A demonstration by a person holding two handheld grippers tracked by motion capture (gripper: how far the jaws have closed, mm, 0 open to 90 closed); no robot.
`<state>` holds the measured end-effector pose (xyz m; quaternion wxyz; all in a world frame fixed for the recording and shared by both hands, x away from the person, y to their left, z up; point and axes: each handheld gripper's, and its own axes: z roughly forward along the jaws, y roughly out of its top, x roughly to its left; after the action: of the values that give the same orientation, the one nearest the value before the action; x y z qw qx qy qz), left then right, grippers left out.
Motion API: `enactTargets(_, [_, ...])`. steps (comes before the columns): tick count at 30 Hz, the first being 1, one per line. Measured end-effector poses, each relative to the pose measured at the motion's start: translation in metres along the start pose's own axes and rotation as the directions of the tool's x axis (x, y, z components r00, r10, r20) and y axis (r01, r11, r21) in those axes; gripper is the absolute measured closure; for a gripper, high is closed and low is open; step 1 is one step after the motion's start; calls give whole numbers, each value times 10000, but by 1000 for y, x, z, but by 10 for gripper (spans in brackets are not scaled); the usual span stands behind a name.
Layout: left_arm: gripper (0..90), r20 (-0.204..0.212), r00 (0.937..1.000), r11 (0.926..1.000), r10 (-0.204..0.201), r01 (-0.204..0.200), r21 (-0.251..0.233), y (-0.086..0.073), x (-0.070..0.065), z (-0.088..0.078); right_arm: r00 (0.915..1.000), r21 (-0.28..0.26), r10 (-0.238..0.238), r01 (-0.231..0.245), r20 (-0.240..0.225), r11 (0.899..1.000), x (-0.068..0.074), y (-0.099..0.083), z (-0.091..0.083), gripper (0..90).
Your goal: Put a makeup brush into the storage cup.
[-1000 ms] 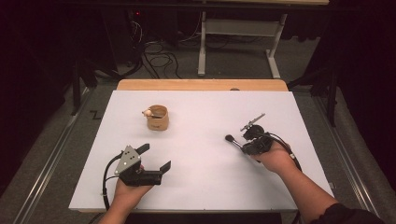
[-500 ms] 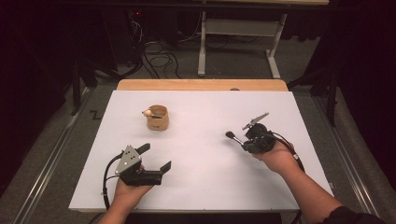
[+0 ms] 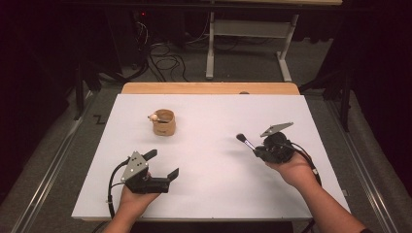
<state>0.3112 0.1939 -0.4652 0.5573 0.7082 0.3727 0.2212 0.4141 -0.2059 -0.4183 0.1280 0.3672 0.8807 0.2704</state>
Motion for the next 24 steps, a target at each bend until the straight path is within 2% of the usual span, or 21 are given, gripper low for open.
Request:
enactTargets(6, [8, 2, 10000, 10000, 39, -39, 3, 0, 0, 0, 9998, -830, 153, -165, -150, 9964, -1, -8, -5, 808])
enactTargets(7, [8, 2, 10000, 10000, 39, -39, 3, 0, 0, 0, 9998, -830, 153, -165, -150, 9964, -1, -8, -5, 808])
enactTargets(8, [9, 5, 10000, 10000, 45, -45, 1, 0, 0, 0, 9993, -1087, 293, -316, -226, 9936, 0, -11, -7, 809])
enactTargets(13, [9, 27, 10000, 10000, 79, -79, 45, 0, 0, 0, 9988, -1790, 377, -428, -318, 9829, -1, -17, -12, 808])
enactTargets(16, [9, 17, 9999, 9999, 116, -116, 40, -1, 0, 1, 9973, -2136, 555, -643, -471, 9748, -2, -21, -14, 808])
enactTargets(24, [8, -13, 9996, 9995, 293, -293, 95, -1, -1, 1, 9946, -3292, 636, -872, -816, 9402, 1, -30, -20, 809])
